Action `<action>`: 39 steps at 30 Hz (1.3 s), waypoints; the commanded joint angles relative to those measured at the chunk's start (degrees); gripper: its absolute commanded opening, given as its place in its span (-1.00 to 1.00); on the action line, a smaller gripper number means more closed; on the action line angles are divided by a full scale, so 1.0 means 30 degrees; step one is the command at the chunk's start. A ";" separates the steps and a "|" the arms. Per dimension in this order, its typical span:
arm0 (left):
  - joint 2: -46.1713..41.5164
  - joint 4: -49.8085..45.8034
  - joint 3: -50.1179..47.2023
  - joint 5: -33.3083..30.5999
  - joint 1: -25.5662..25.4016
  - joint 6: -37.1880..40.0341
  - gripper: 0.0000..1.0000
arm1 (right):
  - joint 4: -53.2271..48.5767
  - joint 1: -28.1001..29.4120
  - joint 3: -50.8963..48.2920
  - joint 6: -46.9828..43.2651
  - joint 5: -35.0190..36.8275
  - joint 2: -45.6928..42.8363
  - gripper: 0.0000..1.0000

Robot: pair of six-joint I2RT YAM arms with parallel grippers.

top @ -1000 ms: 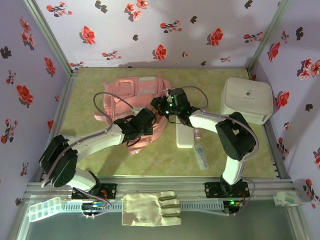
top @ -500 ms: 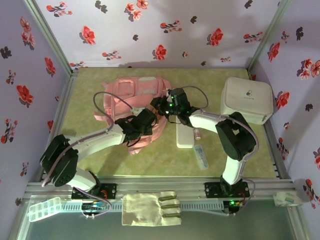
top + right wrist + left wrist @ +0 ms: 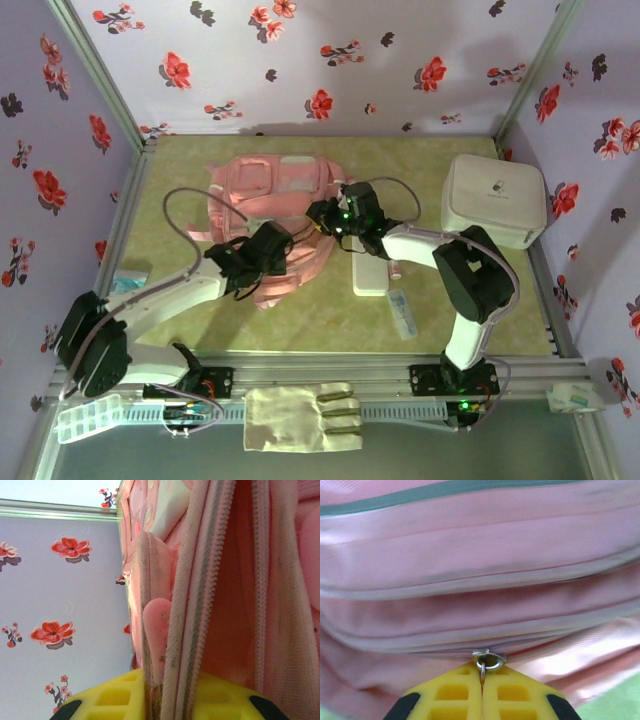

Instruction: Pack the student bag

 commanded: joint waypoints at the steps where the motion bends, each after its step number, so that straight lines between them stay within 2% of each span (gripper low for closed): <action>1: -0.1636 -0.1104 -0.0974 -0.0332 0.1187 0.0948 -1.00 | 0.0994 -0.0865 -0.0352 -0.0838 0.1323 -0.1024 -0.63; 7: -0.2023 0.0572 -0.0718 0.2678 0.1467 0.3615 -1.00 | 0.1893 -0.0810 -0.0499 -0.0100 0.0539 -0.0905 -0.55; 10: -0.1590 0.1907 -0.0281 0.4650 0.1408 0.4238 -1.00 | 0.2730 -0.0679 -0.0966 0.0809 0.0260 -0.1073 -0.31; 12: -0.1207 0.2802 0.0055 0.5577 0.1215 0.4512 -1.00 | 0.2737 -0.0494 -0.1321 0.1355 0.0165 -0.1320 -0.08; 15: -0.0481 0.3548 0.0654 0.5964 0.0654 0.4716 -1.00 | 0.1958 -0.0267 -0.1898 0.1585 0.0189 -0.2027 0.11; 25: 0.2263 0.3865 0.2676 0.6023 -0.0567 0.5342 -1.00 | -0.0303 0.0093 -0.3625 0.1727 0.1427 -0.4183 0.13; 39: 0.2744 0.3725 0.2786 0.6023 -0.0677 0.5400 -1.00 | 0.0280 0.0249 -0.3333 0.1528 0.1637 -0.3228 -0.33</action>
